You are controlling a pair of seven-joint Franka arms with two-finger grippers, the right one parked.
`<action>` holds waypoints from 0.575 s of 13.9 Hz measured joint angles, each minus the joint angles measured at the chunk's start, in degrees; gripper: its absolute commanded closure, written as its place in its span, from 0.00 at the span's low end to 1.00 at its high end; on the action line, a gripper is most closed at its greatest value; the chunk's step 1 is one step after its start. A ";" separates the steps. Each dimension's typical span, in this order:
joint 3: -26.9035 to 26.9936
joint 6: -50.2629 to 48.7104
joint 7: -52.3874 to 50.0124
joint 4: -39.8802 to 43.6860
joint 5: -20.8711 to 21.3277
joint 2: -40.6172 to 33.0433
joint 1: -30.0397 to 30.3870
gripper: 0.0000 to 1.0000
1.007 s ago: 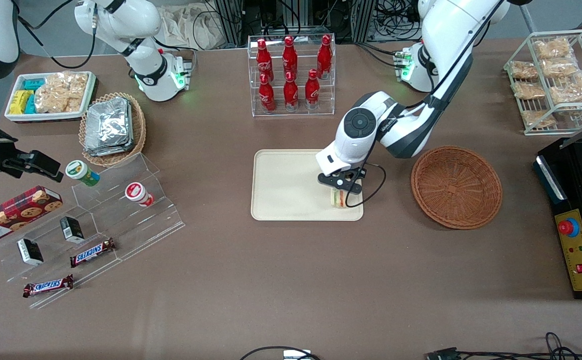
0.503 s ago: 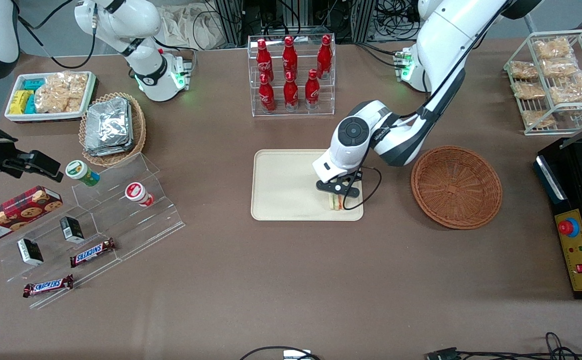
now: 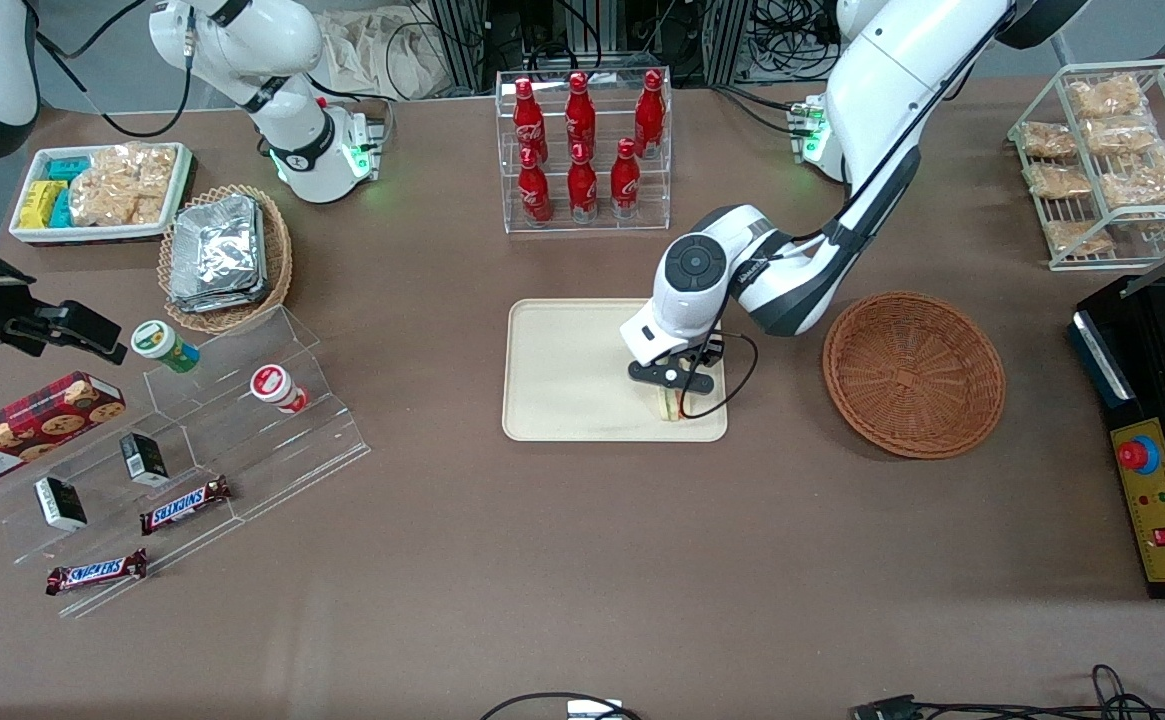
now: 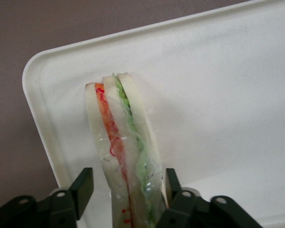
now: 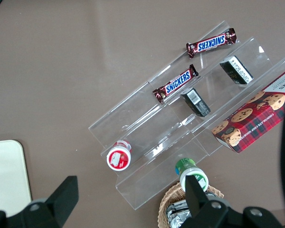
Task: Place sandwich from basket to tray
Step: 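Lower the held sandwich onto the cream tray and open the left gripper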
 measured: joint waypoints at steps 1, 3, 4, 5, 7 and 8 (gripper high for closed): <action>0.00 0.00 0.00 0.02 0.02 0.00 0.00 0.01; 0.02 0.00 -0.01 0.26 0.04 0.00 0.00 0.00; 0.07 -0.04 -0.01 0.61 0.04 -0.02 0.01 0.00; 0.16 -0.43 -0.04 1.34 0.05 -0.09 0.07 0.00; 0.37 -3.33 -0.40 4.35 0.05 -0.32 0.31 0.00; 0.52 -5.83 -0.70 6.68 0.05 -0.44 0.54 0.00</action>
